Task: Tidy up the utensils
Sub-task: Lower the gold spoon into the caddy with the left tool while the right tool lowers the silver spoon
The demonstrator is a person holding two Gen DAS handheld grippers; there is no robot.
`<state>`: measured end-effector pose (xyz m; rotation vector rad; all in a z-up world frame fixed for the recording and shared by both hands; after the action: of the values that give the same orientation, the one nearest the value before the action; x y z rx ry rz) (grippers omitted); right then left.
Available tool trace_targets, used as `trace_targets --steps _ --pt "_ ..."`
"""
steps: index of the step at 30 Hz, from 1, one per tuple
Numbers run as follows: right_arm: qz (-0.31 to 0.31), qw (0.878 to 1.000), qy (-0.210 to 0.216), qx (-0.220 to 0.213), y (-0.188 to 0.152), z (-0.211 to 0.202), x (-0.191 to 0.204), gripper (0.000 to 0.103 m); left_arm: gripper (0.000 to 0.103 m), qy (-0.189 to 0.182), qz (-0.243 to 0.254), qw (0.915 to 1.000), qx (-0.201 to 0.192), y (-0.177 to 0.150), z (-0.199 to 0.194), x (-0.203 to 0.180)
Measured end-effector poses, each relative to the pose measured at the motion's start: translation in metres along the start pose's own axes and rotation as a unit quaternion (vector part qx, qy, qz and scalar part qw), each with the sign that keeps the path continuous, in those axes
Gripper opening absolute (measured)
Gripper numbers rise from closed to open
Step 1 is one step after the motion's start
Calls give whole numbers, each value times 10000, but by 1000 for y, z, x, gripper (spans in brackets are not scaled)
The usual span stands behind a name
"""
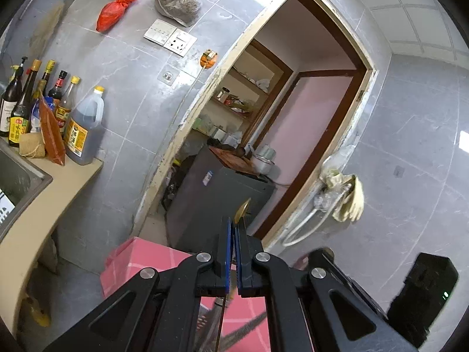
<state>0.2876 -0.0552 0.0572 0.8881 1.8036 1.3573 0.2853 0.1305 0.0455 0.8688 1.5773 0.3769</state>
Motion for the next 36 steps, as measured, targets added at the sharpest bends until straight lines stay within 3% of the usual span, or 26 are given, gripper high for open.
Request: trace_targets --steps 6,16,27,36 --pt "-196 9998 -82 -3 -12 4 8 3 3 74 -149 9998 -144 -5 8 10" --pt "-194 9997 -142 -16 -19 4 9 3 3 358 27 9982 -488 -7 -5 6" --pt "-214 9993 -193 -231 -25 -3 8 3 3 466 151 9896 -1354 -32 -30 -7" --pt "-170 9990 -160 -379 -31 -6 7 3 3 613 210 9872 -1458 -49 -21 -5"
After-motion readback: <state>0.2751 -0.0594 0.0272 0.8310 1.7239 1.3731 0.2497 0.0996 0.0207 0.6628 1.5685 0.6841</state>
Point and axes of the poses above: each gripper's, at about its wrist camera, not at the fingertips, and z roughly the way its jaws point, x to its left, y to its top, the point moved 1 cm from there along z, roughly the way its jaws point, and after that the axes turned 14 degrees about -z, right-handed, at the moved point
